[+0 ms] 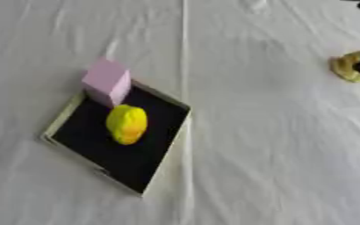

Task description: Pick up objects on the table and place them in the box.

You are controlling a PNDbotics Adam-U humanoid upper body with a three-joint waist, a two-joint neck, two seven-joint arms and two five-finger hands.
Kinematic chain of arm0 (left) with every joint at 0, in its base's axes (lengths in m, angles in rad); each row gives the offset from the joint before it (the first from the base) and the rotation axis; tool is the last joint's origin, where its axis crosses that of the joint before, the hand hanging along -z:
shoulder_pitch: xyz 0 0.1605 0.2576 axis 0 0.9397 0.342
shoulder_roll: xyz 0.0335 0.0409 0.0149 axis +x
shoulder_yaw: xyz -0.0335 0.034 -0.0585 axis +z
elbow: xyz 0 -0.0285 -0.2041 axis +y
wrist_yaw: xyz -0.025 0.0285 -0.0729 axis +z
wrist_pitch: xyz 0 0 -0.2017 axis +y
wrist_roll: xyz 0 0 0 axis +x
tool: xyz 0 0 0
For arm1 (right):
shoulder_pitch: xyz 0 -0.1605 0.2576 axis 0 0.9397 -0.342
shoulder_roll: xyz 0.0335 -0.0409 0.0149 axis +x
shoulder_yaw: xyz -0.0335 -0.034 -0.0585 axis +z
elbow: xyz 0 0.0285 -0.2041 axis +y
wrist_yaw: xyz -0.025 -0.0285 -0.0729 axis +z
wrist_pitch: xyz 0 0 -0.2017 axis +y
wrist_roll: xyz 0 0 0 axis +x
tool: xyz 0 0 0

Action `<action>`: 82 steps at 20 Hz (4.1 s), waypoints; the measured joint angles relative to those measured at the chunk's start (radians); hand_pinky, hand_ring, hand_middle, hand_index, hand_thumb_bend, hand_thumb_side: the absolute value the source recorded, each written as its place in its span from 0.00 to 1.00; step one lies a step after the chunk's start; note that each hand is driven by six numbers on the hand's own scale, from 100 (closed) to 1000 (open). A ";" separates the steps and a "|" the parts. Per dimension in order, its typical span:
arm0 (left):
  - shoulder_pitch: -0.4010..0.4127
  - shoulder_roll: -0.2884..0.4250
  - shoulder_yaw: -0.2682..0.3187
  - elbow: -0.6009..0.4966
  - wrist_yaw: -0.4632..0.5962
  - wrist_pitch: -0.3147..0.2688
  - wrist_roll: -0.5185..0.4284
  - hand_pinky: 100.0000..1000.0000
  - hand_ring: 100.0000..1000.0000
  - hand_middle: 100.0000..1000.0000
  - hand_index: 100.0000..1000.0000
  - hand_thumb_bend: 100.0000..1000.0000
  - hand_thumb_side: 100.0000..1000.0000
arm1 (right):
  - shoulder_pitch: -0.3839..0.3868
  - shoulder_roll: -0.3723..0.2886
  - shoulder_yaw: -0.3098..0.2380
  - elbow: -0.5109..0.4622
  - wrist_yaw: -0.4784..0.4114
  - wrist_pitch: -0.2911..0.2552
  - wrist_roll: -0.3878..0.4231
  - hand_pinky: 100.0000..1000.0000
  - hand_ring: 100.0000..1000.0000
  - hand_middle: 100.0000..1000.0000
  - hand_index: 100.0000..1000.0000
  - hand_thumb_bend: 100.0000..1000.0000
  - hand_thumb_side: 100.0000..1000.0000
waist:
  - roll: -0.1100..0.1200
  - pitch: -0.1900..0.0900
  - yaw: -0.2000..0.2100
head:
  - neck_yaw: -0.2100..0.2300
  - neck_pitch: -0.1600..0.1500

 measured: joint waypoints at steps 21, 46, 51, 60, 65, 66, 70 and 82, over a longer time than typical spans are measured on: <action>-0.002 -0.001 -0.001 0.000 0.002 0.001 -0.001 0.80 0.79 0.76 0.85 0.08 0.36 | -0.104 0.010 0.050 0.277 0.061 -0.044 0.050 0.91 0.92 0.88 0.95 0.37 0.00 | 0.012 0.015 0.008 | -0.028 -0.018; -0.002 -0.009 -0.004 0.000 0.009 0.004 -0.008 0.80 0.79 0.77 0.85 0.07 0.37 | -0.213 0.071 0.094 0.474 0.165 -0.063 0.069 0.86 0.86 0.61 0.74 0.14 0.00 | 0.011 0.027 0.016 | -0.033 -0.025; -0.001 -0.009 -0.004 0.000 0.009 0.005 -0.010 0.80 0.79 0.77 0.85 0.06 0.37 | -0.200 0.072 0.097 0.442 0.093 -0.066 0.063 0.81 0.75 0.39 0.50 0.00 0.00 | 0.011 0.027 0.012 | -0.033 -0.025; 0.001 -0.009 -0.004 0.000 0.009 0.007 -0.011 0.80 0.79 0.77 0.85 0.06 0.37 | -0.195 0.071 0.072 0.310 0.050 0.003 -0.099 0.78 0.70 0.34 0.41 0.00 0.00 | 0.009 0.021 0.009 | -0.032 -0.024; 0.001 -0.009 -0.004 0.000 0.009 0.007 -0.011 0.80 0.79 0.77 0.85 0.06 0.37 | -0.151 0.047 0.072 0.001 0.046 0.042 -0.128 0.77 0.64 0.36 0.42 0.00 0.00 | 0.006 0.020 0.007 | -0.032 -0.020; 0.001 -0.009 -0.004 0.000 0.010 0.007 -0.011 0.80 0.79 0.77 0.85 0.06 0.37 | -0.145 0.037 0.082 -0.086 0.046 0.050 -0.120 0.76 0.63 0.36 0.42 0.00 0.00 | 0.004 0.018 0.008 | -0.032 -0.018; -0.002 -0.009 -0.006 0.000 0.014 0.004 -0.014 0.80 0.79 0.77 0.85 0.06 0.36 | -0.202 0.007 0.170 -0.283 0.040 0.009 -0.081 0.75 0.59 0.37 0.44 0.00 0.00 | 0.000 0.005 0.020 | -0.034 -0.016; 0.001 -0.009 -0.011 0.000 0.018 0.002 -0.020 0.80 0.79 0.77 0.85 0.06 0.36 | -0.587 0.257 0.520 -0.328 0.017 -0.052 0.147 0.72 0.57 0.38 0.46 0.00 0.00 | -0.002 -0.025 0.022 | -0.022 0.011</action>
